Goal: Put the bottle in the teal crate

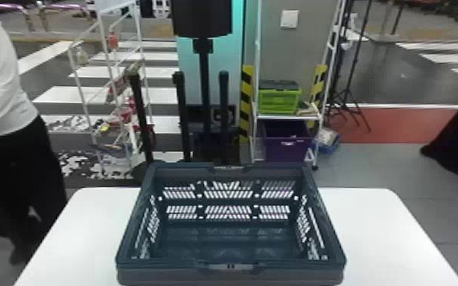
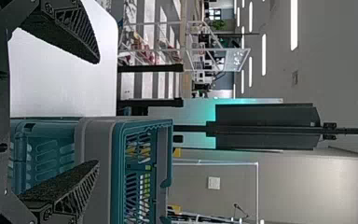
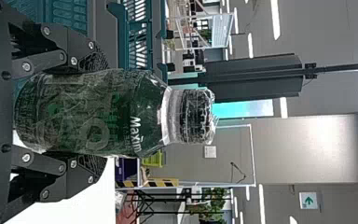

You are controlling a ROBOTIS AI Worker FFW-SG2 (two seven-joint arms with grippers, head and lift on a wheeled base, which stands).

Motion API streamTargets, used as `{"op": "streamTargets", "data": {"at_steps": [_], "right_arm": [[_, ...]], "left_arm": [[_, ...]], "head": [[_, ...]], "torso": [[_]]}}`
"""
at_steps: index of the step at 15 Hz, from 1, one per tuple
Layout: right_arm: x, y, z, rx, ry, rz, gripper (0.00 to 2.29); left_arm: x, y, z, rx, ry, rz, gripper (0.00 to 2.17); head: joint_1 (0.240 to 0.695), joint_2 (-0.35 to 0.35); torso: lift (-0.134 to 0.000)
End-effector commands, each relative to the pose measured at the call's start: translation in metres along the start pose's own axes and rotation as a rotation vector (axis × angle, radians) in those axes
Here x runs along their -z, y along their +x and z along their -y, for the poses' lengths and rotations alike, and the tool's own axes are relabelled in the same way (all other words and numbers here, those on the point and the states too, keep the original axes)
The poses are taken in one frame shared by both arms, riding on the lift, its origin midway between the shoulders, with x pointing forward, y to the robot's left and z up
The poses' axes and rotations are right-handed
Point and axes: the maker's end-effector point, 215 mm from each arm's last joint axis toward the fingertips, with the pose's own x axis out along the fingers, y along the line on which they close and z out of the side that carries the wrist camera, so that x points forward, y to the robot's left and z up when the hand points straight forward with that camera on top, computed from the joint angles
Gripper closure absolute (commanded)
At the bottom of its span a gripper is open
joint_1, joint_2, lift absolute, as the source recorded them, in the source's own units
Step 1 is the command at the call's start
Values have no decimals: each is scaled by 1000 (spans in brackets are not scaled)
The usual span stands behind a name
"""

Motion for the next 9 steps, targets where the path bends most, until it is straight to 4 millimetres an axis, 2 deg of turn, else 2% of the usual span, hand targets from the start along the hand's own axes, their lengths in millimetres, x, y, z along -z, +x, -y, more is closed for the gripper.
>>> {"op": "streamTargets", "data": {"at_steps": [1, 9], "right_arm": [[-1, 0, 0, 0, 1, 2, 2290], [-3, 0, 0, 0, 1, 5, 2290]], "left_arm": [[0, 0, 0, -1, -1, 1, 117], [3, -1, -2, -3, 0, 0, 117]], "head": [[499, 0], [499, 0]], "torso": [[0], [0]]}}
